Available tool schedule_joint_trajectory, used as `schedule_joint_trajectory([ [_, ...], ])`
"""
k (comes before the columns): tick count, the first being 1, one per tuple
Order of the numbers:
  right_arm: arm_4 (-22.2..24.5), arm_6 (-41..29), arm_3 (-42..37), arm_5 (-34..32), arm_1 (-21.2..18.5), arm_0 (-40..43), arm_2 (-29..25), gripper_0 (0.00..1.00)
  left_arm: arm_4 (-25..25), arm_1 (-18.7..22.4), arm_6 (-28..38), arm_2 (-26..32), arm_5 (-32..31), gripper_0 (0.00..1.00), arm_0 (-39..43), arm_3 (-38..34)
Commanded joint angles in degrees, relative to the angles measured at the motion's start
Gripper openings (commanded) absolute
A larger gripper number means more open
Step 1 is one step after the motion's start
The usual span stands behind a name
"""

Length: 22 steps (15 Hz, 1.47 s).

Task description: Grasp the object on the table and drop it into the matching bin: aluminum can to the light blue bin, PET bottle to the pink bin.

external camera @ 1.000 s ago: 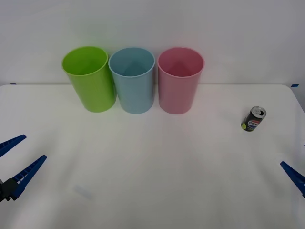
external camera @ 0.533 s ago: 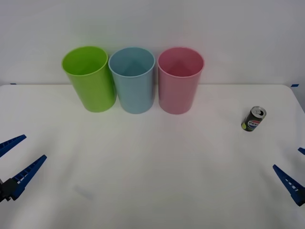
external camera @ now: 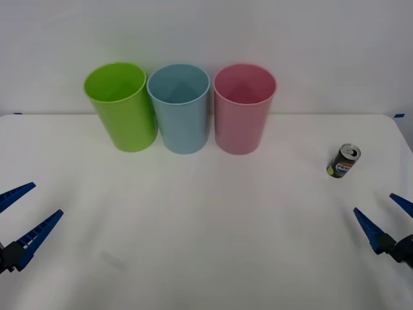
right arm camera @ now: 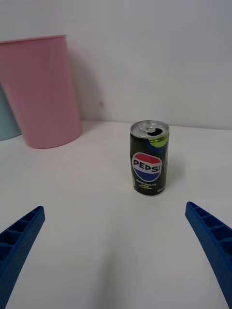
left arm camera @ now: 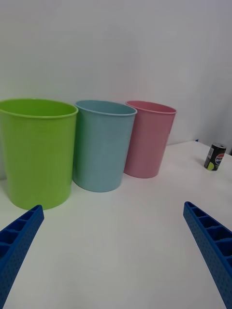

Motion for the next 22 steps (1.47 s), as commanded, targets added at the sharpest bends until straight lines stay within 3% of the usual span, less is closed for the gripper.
schedule_joint_trajectory([
  [1,1.40,0.16,0.57,4.43,2.32,-2.41,0.30,1.00,0.00,0.00,0.00,0.00,0.00,1.00,0.00,0.00],
  [5,2.20,0.95,8.04,4.87,3.37,-8.56,0.30,1.00,0.00,0.00,0.00,0.00,0.00,1.00,0.00,0.00],
  [13,5.27,3.06,13.05,13.31,6.27,-16.29,0.30,1.00,0.00,0.00,0.00,0.00,0.00,1.00,0.00,0.00],
  [22,5.53,5.70,23.68,18.23,6.27,-26.84,0.74,1.00,0.00,0.00,0.00,0.00,0.00,1.00,0.00,0.00],
])
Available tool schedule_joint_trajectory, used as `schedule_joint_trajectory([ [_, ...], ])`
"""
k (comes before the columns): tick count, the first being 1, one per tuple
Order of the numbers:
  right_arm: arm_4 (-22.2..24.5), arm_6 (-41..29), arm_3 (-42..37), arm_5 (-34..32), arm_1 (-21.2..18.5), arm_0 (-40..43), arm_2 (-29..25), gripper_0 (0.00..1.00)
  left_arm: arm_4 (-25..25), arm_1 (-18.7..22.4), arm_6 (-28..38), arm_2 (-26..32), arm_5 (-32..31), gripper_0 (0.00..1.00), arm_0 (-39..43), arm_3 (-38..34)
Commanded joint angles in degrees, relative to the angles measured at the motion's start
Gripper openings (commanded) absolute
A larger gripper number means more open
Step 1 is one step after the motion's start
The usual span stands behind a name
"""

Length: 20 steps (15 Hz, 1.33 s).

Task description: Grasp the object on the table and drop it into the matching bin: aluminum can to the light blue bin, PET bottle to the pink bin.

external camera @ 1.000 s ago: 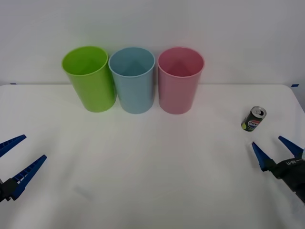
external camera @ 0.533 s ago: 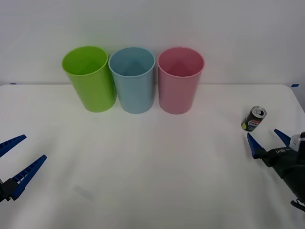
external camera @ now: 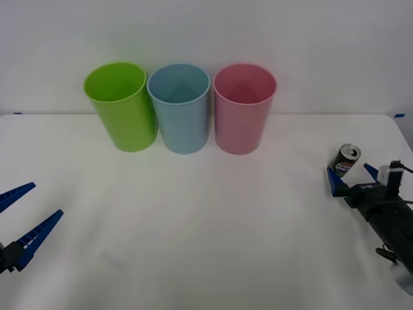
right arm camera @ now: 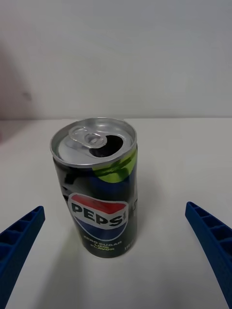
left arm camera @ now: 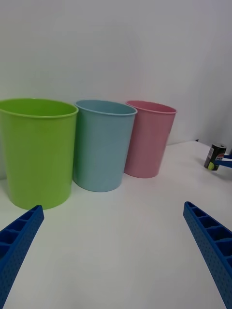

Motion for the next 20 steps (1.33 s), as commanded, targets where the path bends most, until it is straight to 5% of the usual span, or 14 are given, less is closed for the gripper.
schedule_joint_trajectory([
  [1,0.01,0.73,4.15,0.25,0.00,-3.48,-0.15,1.00,0.00,0.00,0.00,0.00,0.00,1.00,0.00,0.00],
  [12,-0.08,2.58,6.08,3.77,1.05,-7.08,0.46,1.00,0.00,0.00,0.00,0.00,0.00,1.00,0.00,0.00],
  [13,-0.08,2.84,5.99,3.77,1.05,-7.08,0.46,0.94,0.00,0.00,0.00,0.00,0.00,1.00,0.00,0.00],
  [14,-0.17,2.84,6.08,3.68,1.05,-6.99,0.46,0.19,0.00,0.00,0.00,0.00,0.00,1.00,0.00,0.00],
  [15,-0.26,3.02,6.08,3.68,1.05,-7.08,0.46,0.00,0.00,0.00,0.00,0.00,0.00,1.00,0.00,0.00],
  [20,-0.26,3.37,5.99,3.50,1.05,-6.99,0.46,0.00,0.00,0.00,0.00,0.00,0.00,1.00,0.00,0.00],
])
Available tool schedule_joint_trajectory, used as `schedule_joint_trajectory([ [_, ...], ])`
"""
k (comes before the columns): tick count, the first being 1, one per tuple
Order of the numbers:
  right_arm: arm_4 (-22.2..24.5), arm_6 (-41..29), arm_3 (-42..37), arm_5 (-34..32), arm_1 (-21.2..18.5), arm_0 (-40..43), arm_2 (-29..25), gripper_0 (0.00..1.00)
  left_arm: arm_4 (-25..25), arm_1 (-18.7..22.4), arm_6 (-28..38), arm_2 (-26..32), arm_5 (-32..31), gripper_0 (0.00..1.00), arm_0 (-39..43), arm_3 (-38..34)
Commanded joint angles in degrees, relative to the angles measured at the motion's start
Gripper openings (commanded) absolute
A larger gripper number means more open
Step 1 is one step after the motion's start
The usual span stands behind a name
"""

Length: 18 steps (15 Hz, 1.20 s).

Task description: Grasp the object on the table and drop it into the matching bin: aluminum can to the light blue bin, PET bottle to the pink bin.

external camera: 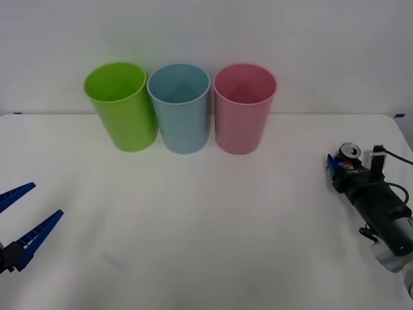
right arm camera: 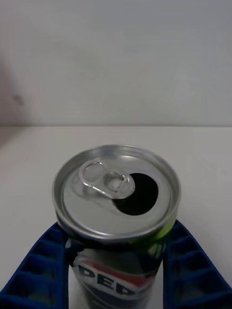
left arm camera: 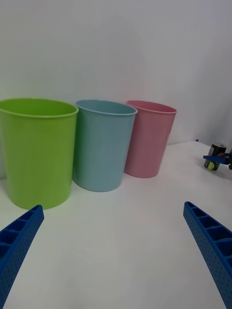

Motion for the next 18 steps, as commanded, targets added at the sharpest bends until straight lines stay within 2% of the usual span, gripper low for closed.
schedule_joint_trajectory([
  [1,-0.02,0.01,-0.09,-0.17,0.01,0.02,0.00,0.00,0.00,0.00,0.00,0.00,0.00,1.00,0.00,0.00],
  [9,-0.19,-0.60,-0.71,-4.65,0.01,1.07,-0.88,0.00,0.00,0.00,0.00,0.00,0.00,1.00,0.00,0.00],
  [18,-1.25,-4.03,-21.62,-3.07,-0.34,13.91,4.66,0.00,0.00,0.00,0.00,0.00,0.00,1.00,0.00,0.00],
])
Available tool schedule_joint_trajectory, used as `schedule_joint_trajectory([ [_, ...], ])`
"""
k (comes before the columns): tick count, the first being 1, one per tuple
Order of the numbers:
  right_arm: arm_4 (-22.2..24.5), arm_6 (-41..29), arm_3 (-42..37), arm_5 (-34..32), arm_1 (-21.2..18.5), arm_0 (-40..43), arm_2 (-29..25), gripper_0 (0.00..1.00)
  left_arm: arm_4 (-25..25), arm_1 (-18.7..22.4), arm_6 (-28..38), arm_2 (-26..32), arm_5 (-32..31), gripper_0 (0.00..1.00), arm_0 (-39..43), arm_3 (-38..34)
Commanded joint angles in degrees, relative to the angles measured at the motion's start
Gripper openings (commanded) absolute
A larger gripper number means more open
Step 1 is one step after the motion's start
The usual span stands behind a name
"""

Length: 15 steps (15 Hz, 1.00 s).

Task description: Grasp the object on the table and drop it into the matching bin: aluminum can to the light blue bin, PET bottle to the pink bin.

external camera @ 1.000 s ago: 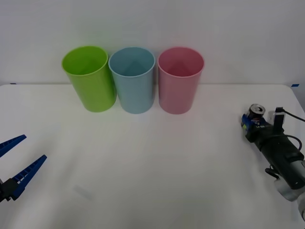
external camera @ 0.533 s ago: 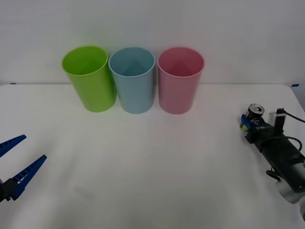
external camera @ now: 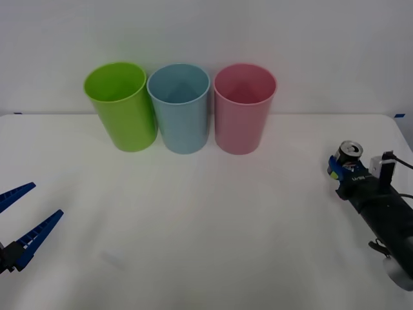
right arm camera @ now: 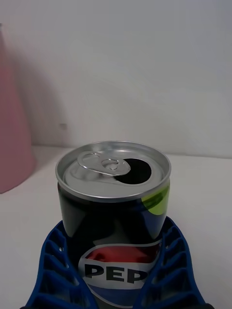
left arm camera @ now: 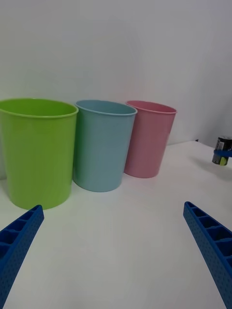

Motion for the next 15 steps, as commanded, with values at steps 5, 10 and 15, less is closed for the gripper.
schedule_joint_trajectory([
  [5,-0.04,-7.50,-11.83,-4.27,-1.36,6.73,4.01,0.00,0.00,0.00,0.00,0.00,0.00,1.00,0.00,0.00],
  [10,-0.04,-14.98,-25.45,-5.94,-4.09,13.33,7.61,0.00,0.00,0.00,0.00,0.00,0.00,1.00,0.00,0.00],
  [15,0.05,-17.61,-31.08,-9.98,-6.11,13.77,8.23,0.00,0.00,0.00,0.00,0.00,0.00,1.00,0.00,0.00],
])
